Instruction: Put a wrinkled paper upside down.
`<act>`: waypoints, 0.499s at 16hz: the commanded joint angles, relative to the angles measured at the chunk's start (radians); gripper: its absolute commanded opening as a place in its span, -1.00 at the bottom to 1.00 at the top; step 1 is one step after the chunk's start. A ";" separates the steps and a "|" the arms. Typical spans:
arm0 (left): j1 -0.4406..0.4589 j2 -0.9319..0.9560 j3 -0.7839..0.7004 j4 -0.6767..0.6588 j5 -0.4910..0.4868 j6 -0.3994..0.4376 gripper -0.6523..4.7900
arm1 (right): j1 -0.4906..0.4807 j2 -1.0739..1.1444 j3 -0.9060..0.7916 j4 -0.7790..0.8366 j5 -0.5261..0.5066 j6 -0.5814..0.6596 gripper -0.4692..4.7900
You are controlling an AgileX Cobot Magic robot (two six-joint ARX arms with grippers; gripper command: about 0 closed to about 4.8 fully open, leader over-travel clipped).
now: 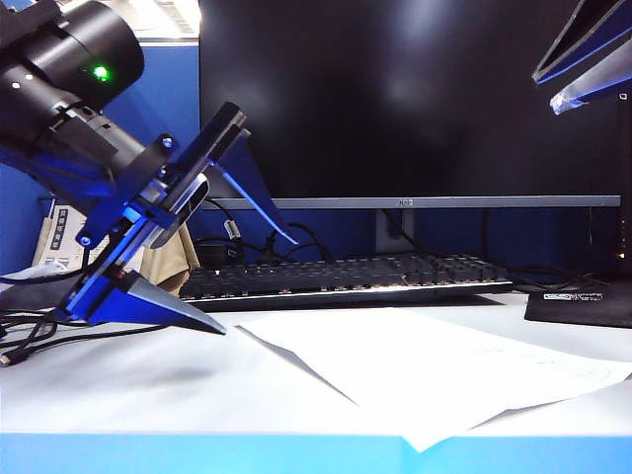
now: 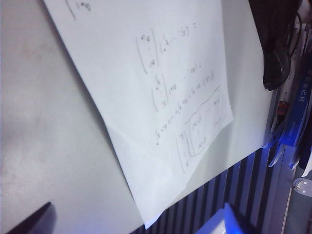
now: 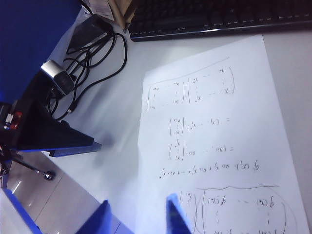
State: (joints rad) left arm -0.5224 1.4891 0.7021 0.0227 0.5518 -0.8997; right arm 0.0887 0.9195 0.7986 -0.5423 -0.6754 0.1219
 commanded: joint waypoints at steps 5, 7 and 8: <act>-0.060 0.156 0.230 -0.189 -0.146 0.125 1.00 | 0.002 -0.003 0.005 0.032 -0.051 -0.003 -0.25; -0.060 0.160 0.230 -0.253 -0.174 0.144 1.00 | 0.002 -0.003 0.005 0.032 -0.061 -0.003 -0.25; -0.064 0.160 0.230 -0.255 -0.174 0.144 1.00 | 0.002 -0.003 0.005 0.033 -0.061 -0.003 -0.25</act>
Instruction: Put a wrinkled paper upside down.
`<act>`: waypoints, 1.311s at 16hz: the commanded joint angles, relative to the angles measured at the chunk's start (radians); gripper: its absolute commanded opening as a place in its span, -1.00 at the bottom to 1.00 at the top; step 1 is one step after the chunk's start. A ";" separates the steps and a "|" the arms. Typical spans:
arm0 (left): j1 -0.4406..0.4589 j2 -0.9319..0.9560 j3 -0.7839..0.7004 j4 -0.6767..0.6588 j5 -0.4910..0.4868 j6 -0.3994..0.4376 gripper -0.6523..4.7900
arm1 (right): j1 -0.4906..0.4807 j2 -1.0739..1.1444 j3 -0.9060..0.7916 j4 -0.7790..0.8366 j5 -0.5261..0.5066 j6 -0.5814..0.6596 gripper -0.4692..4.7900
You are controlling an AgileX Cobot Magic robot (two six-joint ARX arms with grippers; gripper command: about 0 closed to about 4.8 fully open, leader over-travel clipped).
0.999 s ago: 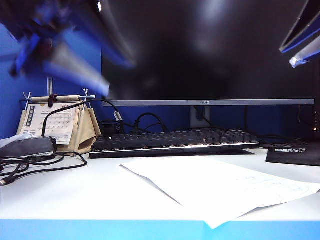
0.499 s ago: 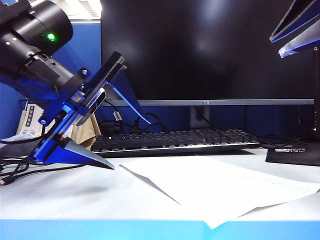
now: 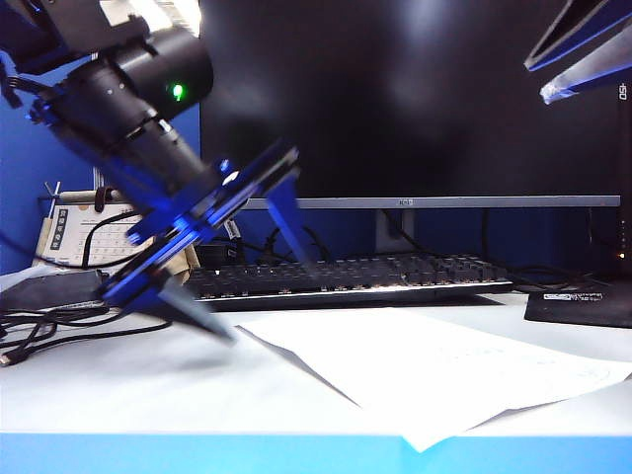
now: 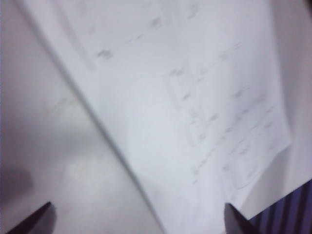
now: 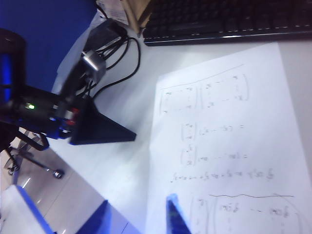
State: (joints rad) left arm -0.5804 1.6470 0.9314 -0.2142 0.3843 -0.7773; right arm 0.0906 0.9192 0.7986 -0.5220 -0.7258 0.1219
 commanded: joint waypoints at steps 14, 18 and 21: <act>-0.101 0.193 0.270 -0.026 0.003 -0.010 1.00 | 0.001 -0.003 0.003 0.022 -0.036 -0.004 -0.13; -0.055 0.163 0.279 -0.172 0.037 0.075 1.00 | 0.001 -0.003 0.003 0.001 -0.036 -0.019 -0.13; -0.034 0.120 0.279 -0.240 -0.019 0.150 1.00 | 0.000 -0.003 0.003 0.002 -0.036 -0.019 -0.13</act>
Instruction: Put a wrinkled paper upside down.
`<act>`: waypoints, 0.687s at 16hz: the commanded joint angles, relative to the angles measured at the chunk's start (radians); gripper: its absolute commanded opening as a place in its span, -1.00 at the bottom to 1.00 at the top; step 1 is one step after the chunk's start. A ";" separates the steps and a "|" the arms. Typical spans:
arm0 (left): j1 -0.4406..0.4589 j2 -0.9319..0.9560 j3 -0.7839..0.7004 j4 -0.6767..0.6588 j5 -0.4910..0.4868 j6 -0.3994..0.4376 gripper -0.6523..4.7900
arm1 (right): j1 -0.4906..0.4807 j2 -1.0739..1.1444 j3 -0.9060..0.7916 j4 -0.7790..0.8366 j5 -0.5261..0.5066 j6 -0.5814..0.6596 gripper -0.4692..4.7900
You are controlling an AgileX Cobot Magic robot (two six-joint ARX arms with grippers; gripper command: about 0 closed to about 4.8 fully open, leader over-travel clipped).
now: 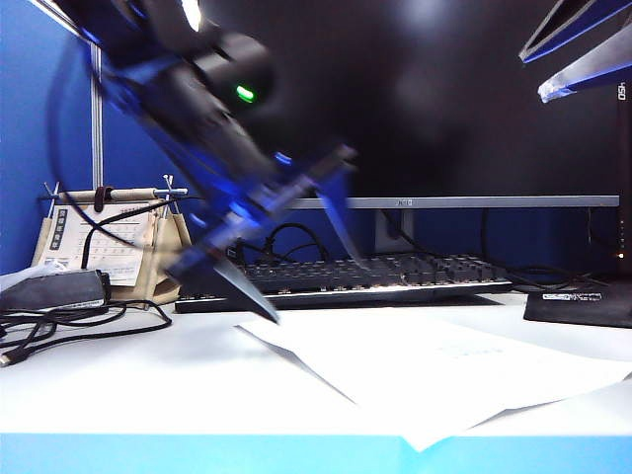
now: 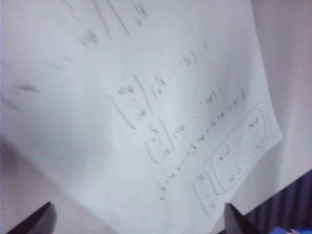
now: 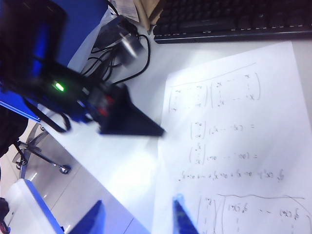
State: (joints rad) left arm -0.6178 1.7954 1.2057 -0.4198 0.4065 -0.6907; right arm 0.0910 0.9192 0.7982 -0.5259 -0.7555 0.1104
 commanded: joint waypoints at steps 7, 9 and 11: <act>-0.013 -0.019 -0.007 -0.104 -0.077 0.065 1.00 | 0.000 -0.003 0.003 0.004 -0.006 -0.011 -0.13; -0.014 -0.013 -0.012 -0.103 -0.078 0.061 1.00 | 0.000 -0.003 0.003 0.007 -0.006 -0.014 -0.13; -0.018 0.002 -0.012 -0.093 -0.078 0.029 1.00 | 0.000 -0.003 0.003 0.007 -0.006 -0.014 -0.13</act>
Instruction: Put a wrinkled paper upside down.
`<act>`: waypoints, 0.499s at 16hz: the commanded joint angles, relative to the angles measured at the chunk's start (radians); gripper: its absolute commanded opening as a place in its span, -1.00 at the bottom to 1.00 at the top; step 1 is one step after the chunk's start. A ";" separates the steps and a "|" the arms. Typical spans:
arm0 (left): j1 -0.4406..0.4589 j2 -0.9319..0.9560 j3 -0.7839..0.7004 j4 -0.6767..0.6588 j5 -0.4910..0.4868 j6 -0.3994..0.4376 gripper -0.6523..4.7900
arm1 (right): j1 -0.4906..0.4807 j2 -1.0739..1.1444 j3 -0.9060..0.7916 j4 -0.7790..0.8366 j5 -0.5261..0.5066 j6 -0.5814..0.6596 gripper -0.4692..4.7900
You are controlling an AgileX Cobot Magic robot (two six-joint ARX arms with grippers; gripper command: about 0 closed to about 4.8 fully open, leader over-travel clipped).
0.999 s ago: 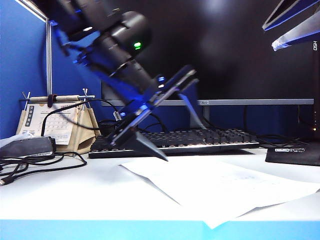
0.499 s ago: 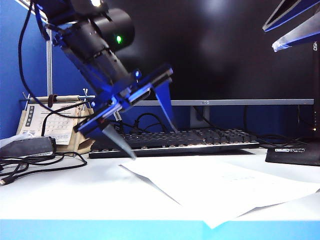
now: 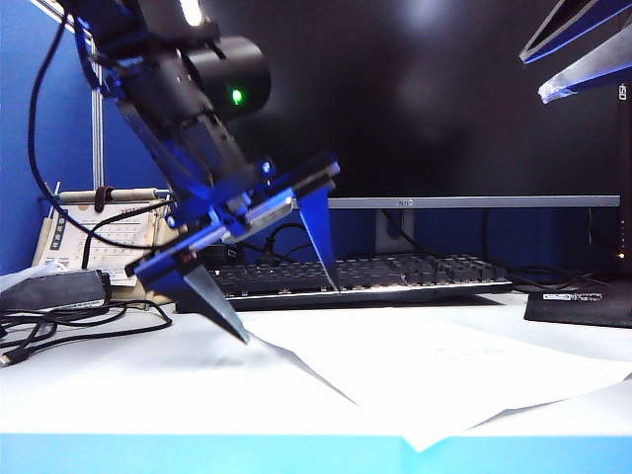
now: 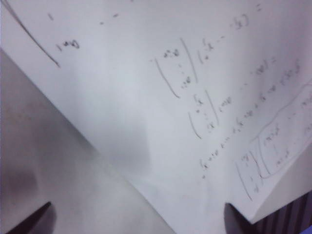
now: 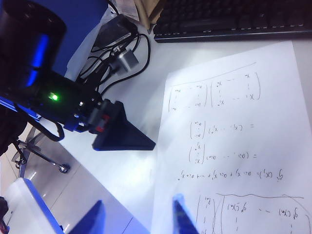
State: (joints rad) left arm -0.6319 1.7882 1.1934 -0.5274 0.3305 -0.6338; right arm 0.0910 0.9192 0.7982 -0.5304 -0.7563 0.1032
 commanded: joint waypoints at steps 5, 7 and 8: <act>-0.043 0.055 0.000 0.129 0.008 -0.127 1.00 | 0.000 -0.003 0.003 0.007 -0.005 -0.007 -0.13; -0.044 0.068 0.000 0.122 0.006 -0.128 1.00 | 0.000 -0.003 0.001 0.003 -0.005 -0.007 -0.13; -0.046 0.072 0.000 0.128 0.003 -0.127 1.00 | 0.000 -0.003 0.001 0.004 -0.005 -0.008 -0.13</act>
State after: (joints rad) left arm -0.6758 1.8591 1.1934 -0.4057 0.3374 -0.7593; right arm 0.0906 0.9192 0.7971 -0.5335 -0.7559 0.1024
